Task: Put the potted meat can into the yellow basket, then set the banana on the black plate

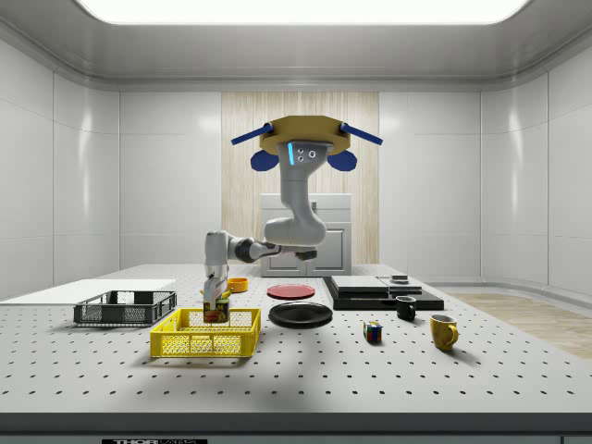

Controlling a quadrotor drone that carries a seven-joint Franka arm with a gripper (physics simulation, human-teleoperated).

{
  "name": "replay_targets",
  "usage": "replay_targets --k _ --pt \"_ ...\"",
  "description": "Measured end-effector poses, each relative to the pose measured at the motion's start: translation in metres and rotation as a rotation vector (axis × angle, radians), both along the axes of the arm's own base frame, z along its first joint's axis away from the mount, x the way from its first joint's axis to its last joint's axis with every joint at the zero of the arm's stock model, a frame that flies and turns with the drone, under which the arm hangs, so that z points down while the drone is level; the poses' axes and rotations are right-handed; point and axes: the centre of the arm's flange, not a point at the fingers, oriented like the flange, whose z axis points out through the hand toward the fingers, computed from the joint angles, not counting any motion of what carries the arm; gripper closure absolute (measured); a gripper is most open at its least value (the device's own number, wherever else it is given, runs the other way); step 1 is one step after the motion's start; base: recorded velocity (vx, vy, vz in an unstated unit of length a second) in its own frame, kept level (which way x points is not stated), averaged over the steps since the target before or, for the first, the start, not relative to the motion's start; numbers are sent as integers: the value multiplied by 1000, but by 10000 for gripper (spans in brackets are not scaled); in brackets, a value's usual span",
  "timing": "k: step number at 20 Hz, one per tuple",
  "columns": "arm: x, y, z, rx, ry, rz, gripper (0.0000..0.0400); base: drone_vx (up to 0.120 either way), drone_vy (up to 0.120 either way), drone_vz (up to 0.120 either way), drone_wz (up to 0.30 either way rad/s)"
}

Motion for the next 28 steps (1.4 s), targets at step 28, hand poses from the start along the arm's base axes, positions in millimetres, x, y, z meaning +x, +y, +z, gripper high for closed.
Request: replay_targets --k 28 --pt "0 0 28 6 -2 13 2 33 -34 21 0"
